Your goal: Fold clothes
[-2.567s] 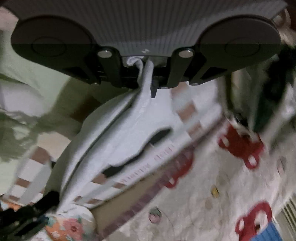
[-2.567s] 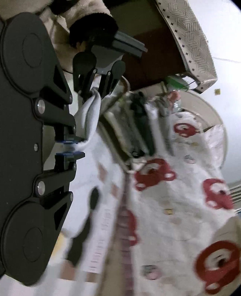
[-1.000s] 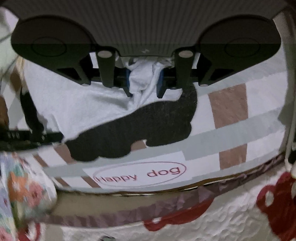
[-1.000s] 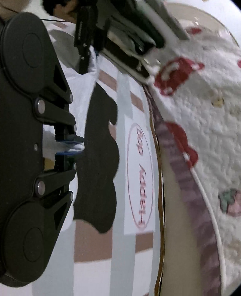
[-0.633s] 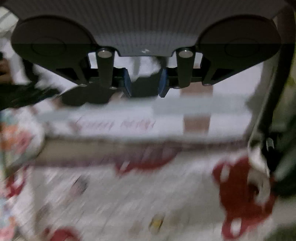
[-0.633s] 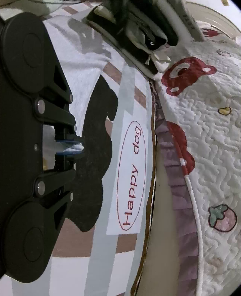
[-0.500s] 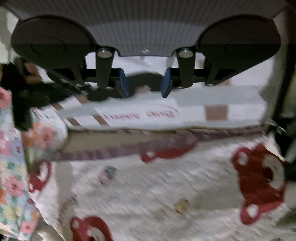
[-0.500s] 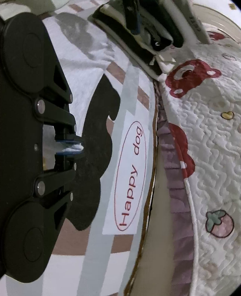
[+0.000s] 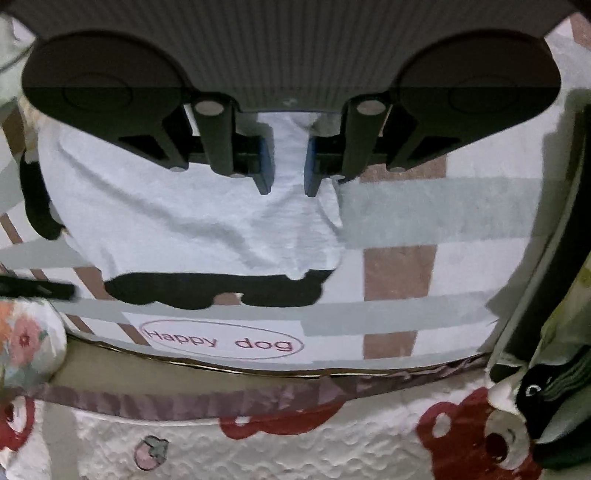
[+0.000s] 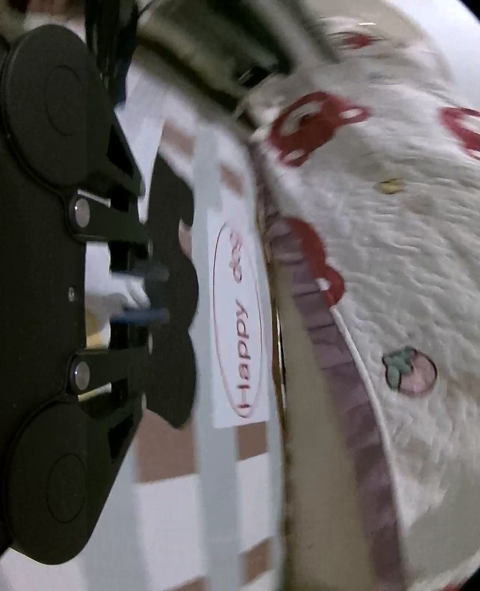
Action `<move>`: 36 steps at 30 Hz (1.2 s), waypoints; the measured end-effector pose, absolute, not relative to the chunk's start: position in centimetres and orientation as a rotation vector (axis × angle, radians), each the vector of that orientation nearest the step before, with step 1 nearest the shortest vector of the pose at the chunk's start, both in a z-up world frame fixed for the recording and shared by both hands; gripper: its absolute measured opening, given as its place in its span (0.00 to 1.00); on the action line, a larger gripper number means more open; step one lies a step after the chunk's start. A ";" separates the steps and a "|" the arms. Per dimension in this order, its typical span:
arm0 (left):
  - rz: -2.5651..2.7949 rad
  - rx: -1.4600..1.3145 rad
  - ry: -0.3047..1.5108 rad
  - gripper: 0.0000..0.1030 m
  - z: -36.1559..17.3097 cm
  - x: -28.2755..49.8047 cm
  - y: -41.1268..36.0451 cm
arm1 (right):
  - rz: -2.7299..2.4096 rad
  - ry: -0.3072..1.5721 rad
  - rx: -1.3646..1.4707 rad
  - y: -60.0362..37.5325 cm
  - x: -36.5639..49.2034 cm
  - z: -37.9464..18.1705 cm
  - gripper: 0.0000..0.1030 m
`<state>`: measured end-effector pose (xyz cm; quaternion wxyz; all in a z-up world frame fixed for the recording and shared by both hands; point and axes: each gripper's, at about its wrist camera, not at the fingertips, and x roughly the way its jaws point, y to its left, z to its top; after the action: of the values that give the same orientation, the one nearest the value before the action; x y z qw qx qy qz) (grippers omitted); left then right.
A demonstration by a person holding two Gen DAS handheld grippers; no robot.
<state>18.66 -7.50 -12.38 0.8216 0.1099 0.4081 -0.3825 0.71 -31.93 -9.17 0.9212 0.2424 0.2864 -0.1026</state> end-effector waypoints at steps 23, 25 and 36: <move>-0.677 0.223 0.852 0.30 -12.1 16.7 -5.3 | -0.314 0.667 0.500 -29.7 -7.2 -12.8 0.01; -0.661 0.235 0.802 0.30 -11.8 17.3 -5.2 | -0.267 0.632 0.459 -29.0 -7.0 -11.5 0.08; -0.638 0.181 0.780 0.29 -10.3 18.5 -4.1 | 0.104 0.710 0.161 -19.8 2.7 -10.4 0.45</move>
<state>18.53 -4.10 -10.30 0.8719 0.0866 0.3732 -0.3051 2.65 -19.83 -10.41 0.9332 0.0787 0.3470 0.0508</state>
